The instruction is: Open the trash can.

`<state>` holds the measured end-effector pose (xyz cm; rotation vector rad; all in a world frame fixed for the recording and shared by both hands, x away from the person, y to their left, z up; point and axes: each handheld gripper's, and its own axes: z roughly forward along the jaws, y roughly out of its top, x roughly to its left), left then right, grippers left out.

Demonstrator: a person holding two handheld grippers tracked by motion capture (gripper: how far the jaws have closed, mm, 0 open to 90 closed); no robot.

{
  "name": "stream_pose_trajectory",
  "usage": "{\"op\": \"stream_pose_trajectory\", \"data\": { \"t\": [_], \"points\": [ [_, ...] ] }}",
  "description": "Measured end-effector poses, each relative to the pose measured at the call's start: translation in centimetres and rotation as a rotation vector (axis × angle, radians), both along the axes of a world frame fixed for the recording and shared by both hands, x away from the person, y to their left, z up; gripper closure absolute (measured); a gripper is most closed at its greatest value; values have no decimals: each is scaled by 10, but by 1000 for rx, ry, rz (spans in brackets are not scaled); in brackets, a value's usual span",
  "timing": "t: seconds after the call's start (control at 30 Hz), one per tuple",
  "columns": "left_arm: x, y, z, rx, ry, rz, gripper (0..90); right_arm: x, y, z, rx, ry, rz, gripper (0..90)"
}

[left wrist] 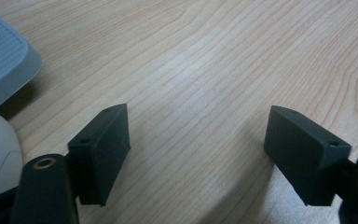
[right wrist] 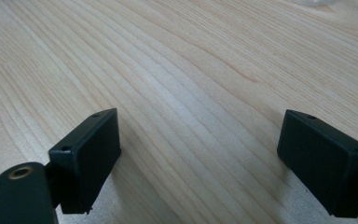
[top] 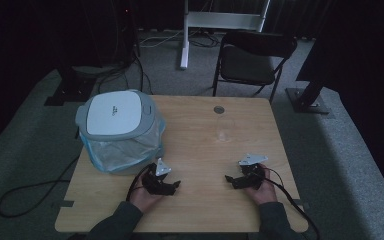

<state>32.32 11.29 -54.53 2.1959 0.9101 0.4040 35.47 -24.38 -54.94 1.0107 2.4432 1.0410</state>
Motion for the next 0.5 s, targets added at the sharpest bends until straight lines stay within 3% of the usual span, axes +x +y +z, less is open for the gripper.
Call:
{"op": "stream_pose_trajectory", "data": {
  "t": [0.27,0.4,0.5],
  "points": [
    [-1,-4,0,-17,-11,0,391,0,0,0,0,0,0,124],
    [0,-6,2,-12,-9,10,504,0,0,0,0,0,0,124],
    [3,-4,3,-11,-7,46,567,0,0,0,0,0,0,124]
  ]
}}
